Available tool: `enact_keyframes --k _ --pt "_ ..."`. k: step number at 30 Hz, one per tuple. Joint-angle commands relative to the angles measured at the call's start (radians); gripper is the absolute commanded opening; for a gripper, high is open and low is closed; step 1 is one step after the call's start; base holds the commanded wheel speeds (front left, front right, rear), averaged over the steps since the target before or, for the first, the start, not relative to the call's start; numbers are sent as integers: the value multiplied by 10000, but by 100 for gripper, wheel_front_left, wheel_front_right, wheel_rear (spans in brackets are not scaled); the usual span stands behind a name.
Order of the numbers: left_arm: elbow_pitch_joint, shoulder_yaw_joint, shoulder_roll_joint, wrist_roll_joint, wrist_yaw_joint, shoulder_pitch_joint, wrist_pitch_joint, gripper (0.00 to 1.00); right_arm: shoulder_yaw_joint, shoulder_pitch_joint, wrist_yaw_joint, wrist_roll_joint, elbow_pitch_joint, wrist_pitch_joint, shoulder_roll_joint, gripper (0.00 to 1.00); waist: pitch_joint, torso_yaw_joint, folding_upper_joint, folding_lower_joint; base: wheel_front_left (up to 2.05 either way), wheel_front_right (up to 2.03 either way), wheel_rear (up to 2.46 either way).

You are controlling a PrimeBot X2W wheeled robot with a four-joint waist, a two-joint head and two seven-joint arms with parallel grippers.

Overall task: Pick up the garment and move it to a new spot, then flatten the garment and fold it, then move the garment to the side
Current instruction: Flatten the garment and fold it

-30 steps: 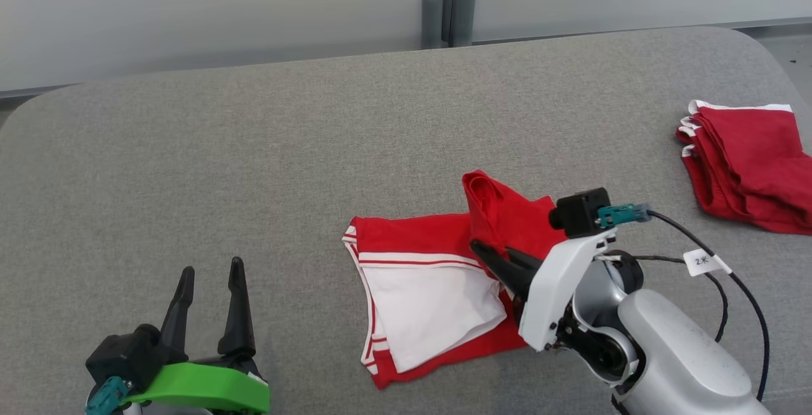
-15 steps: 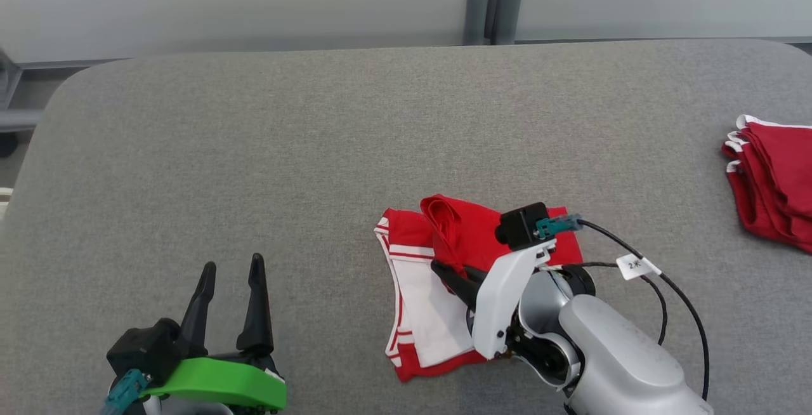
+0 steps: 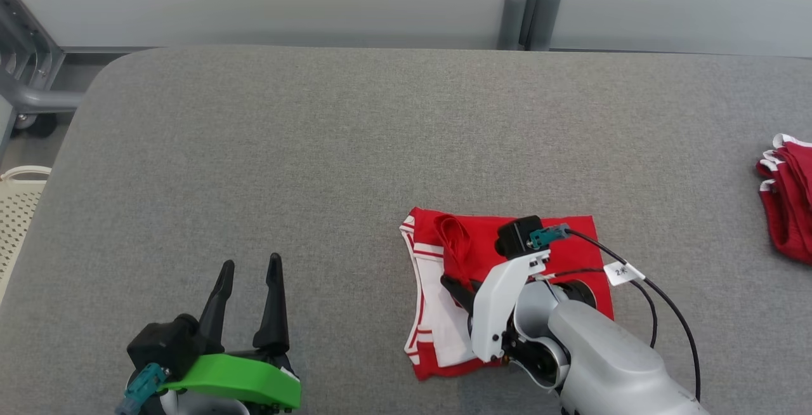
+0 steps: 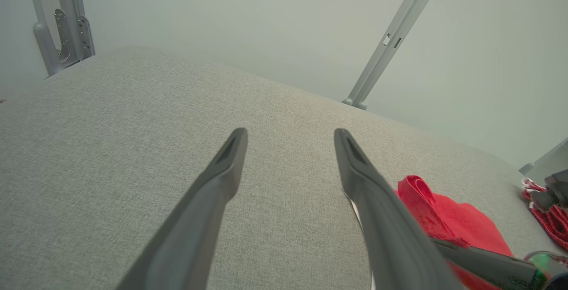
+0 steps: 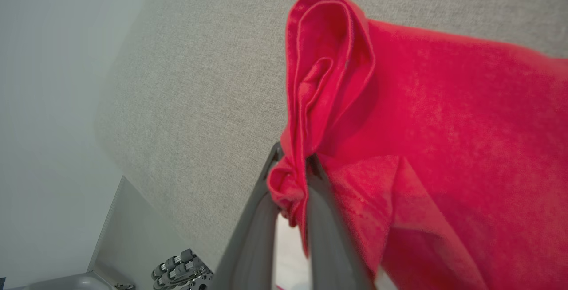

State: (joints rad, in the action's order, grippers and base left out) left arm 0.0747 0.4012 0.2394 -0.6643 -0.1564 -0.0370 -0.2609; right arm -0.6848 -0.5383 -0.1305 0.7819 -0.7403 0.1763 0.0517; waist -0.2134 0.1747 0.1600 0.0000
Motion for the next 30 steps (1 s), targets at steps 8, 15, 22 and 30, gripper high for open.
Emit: enact_keyframes --k 8,15,22,30 --pt "204 129 -38 65 153 -199 -30 100 -1005 -435 -3 1157 -541 -498 -12 0 144 245 0 0 0 0 0" --pt "234 146 -6 13 104 -141 -14 100 -1617 -891 -3 1855 -986 -1106 -14 100 199 262 0 0 0 0 0" --pt "143 75 52 -7 6 32 -19 100 -2023 -1364 -3 2500 -717 -1747 -7 100 313 -30 0 0 0 0 0" --pt "25 50 56 25 -59 121 -25 100 -1747 -1923 -3 2174 -1094 -3007 2 100 372 -418 0 0 0 0 0"
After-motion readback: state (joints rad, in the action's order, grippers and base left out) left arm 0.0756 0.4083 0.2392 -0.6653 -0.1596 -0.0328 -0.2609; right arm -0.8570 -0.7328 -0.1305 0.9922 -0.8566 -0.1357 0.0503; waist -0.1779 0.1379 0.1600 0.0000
